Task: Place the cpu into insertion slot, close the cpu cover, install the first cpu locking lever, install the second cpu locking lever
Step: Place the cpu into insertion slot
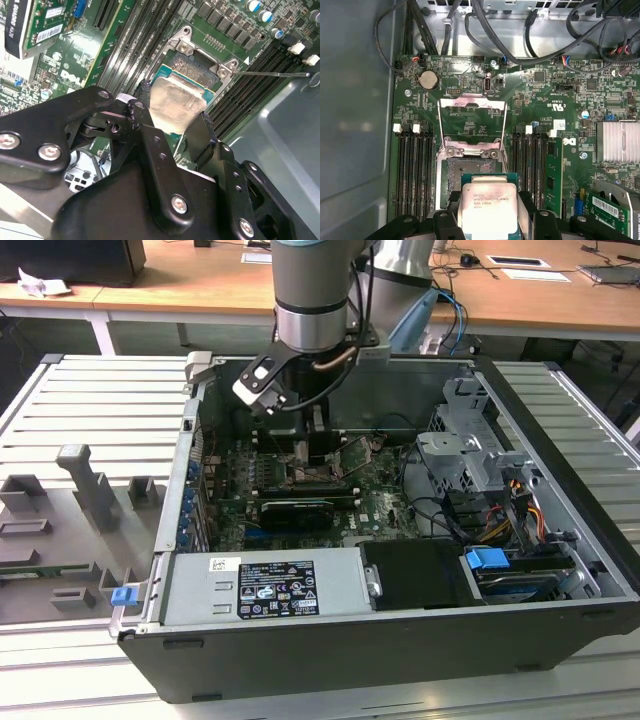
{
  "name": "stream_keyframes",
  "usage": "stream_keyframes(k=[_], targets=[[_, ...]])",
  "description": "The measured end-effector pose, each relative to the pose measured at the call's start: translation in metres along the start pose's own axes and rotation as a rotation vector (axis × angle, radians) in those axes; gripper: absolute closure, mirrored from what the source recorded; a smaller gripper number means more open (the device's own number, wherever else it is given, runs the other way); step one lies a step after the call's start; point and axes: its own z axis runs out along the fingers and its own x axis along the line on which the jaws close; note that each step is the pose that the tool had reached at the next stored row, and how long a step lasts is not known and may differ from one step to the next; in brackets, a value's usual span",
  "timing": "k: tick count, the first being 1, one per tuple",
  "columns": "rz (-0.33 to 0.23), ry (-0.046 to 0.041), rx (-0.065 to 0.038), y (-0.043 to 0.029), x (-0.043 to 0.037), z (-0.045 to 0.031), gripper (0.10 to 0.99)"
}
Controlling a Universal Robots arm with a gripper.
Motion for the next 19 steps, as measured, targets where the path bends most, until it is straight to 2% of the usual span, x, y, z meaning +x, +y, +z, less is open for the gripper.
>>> stream_keyframes(k=[7,15,19], targets=[[0.000,0.0000,0.000,-0.0009,0.0079,0.0124,0.557],[0.001,0.0002,0.004,-0.0021,0.0173,0.0306,0.557],[0.014,-0.0010,0.005,-0.0024,0.0177,0.0354,0.557]])
